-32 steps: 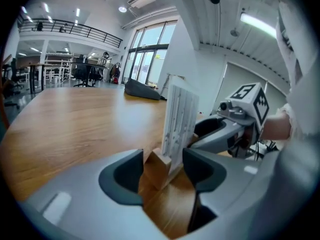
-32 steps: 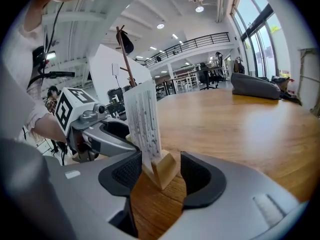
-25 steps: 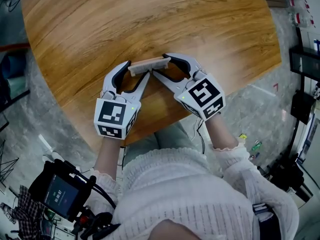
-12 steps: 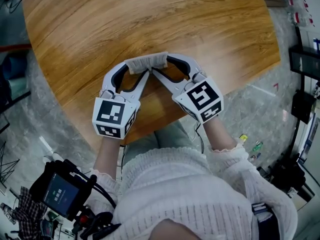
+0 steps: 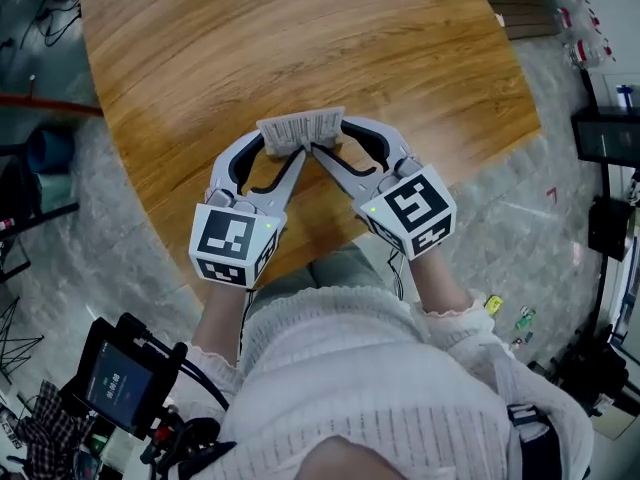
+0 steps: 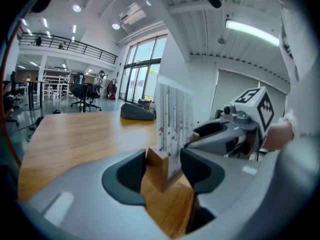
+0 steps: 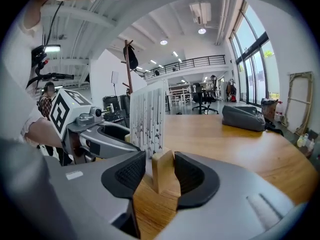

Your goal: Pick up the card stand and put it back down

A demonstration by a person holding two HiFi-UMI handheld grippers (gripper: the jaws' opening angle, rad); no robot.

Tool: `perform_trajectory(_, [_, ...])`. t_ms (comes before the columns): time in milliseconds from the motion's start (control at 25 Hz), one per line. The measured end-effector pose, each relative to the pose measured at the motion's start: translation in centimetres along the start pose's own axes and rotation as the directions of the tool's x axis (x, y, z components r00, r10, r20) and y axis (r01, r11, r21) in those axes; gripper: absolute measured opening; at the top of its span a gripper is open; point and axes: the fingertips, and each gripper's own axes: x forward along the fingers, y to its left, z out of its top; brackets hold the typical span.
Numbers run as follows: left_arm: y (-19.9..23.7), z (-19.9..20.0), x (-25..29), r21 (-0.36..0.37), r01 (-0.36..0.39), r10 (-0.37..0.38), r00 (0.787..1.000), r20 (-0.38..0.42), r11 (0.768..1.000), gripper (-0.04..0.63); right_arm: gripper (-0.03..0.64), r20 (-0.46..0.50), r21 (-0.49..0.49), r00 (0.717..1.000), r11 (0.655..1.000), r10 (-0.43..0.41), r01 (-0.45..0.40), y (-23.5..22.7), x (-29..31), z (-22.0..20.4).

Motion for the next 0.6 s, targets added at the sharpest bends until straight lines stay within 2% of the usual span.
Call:
perform_trajectory(280, [-2.4,5.3,-5.9,0.072,-0.028,0.024,0.998,0.056,0.997,0.218,0.183,0.087,-0.042,0.996,0.999,-0.013,0.016,3.7,-4.7,5.7])
perform_trajectory(600, [-2.2,6.2,-7.0,0.08,-0.046,0.039,0.996,0.086,0.996,0.216,0.181,0.136,-0.071,0.991,0.998,0.012,-0.002,4.3,-4.9,6.9])
